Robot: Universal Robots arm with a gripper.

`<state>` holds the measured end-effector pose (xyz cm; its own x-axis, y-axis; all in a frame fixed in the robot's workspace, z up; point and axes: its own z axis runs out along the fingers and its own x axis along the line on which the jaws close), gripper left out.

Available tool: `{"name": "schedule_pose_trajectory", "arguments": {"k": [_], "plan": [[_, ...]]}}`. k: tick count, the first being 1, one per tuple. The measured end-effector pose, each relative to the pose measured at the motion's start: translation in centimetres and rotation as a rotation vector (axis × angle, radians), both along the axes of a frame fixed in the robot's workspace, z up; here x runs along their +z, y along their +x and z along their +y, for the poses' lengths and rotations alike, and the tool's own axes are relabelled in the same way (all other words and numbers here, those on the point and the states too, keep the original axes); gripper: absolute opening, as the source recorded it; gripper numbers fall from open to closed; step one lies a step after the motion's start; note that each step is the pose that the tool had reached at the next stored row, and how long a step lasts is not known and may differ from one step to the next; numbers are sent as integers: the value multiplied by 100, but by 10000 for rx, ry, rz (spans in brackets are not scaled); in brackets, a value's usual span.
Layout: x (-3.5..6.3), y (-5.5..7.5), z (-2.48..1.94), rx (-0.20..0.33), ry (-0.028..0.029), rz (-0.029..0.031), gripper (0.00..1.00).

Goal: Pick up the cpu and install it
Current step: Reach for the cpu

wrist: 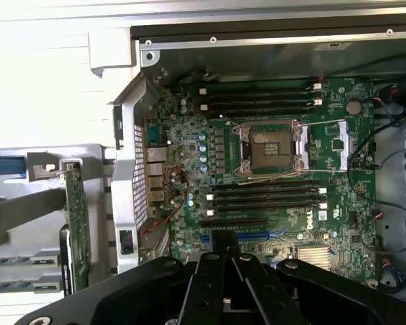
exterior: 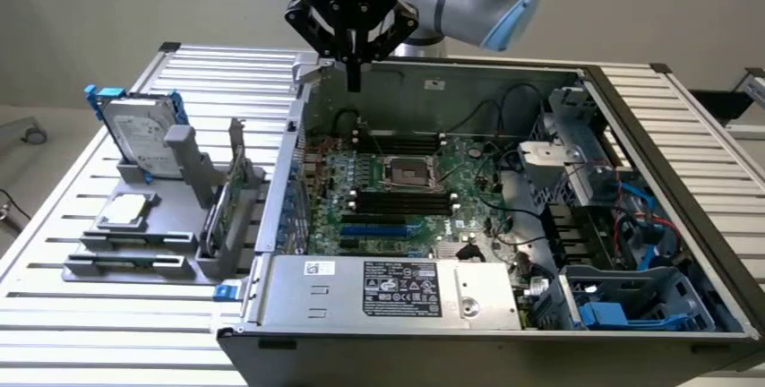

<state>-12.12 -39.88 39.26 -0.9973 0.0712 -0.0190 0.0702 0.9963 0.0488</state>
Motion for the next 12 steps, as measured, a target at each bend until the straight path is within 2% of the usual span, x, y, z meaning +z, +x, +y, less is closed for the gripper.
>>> {"name": "schedule_pose_trajectory", "arguments": {"k": [8, 12], "plan": [[0, -4, -1, 0, 1, -1, 11], [-6, -168, -21, -1, -1, 21, 11]]}}
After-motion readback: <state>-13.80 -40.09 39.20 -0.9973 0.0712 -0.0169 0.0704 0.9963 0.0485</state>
